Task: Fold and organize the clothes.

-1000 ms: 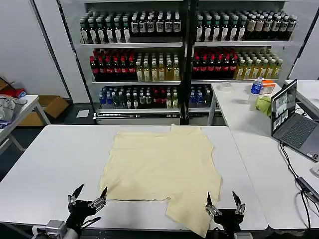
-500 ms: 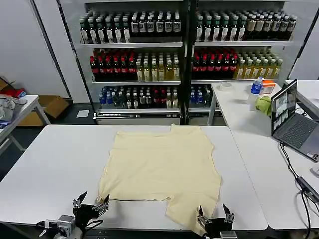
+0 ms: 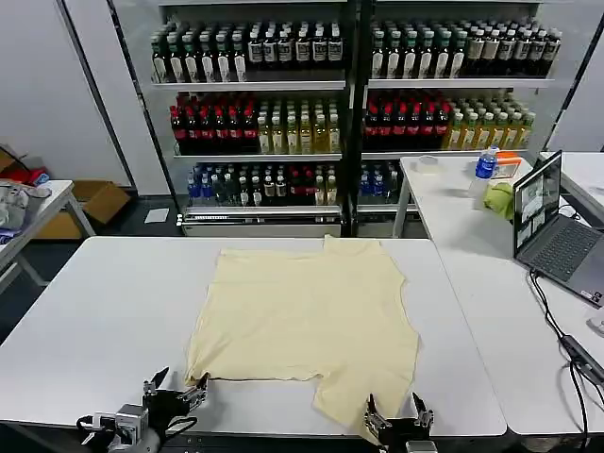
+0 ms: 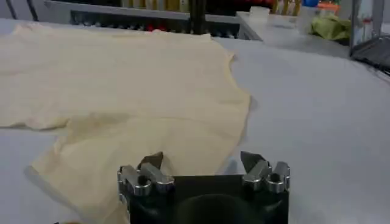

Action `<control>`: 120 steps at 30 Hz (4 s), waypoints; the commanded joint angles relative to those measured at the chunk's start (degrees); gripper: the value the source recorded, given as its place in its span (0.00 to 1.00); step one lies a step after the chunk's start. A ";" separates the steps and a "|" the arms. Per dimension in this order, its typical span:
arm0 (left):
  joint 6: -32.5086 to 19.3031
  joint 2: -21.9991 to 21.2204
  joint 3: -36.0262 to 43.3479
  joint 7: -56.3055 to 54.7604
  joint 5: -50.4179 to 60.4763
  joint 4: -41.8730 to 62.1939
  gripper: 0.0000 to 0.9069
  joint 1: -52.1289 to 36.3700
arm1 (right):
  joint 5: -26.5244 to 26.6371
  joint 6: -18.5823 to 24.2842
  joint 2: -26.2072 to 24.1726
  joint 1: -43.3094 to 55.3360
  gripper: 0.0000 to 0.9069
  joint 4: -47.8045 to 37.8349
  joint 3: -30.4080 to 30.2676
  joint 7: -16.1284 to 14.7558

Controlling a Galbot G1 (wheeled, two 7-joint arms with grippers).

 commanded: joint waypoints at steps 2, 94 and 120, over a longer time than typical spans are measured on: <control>0.21 0.06 0.13 -0.01 -0.12 0.60 0.01 -0.26 | 2.57 -1.30 0.16 0.19 0.00 -0.43 -0.33 0.28; -4.37 6.50 6.97 3.93 7.78 10.05 0.02 -16.55 | 7.70 3.92 -18.40 33.59 0.00 -14.61 -3.68 -3.96; -4.80 4.59 10.03 3.72 10.91 14.76 1.00 -19.33 | 6.65 4.83 -14.68 30.47 1.00 -15.95 -2.21 -4.09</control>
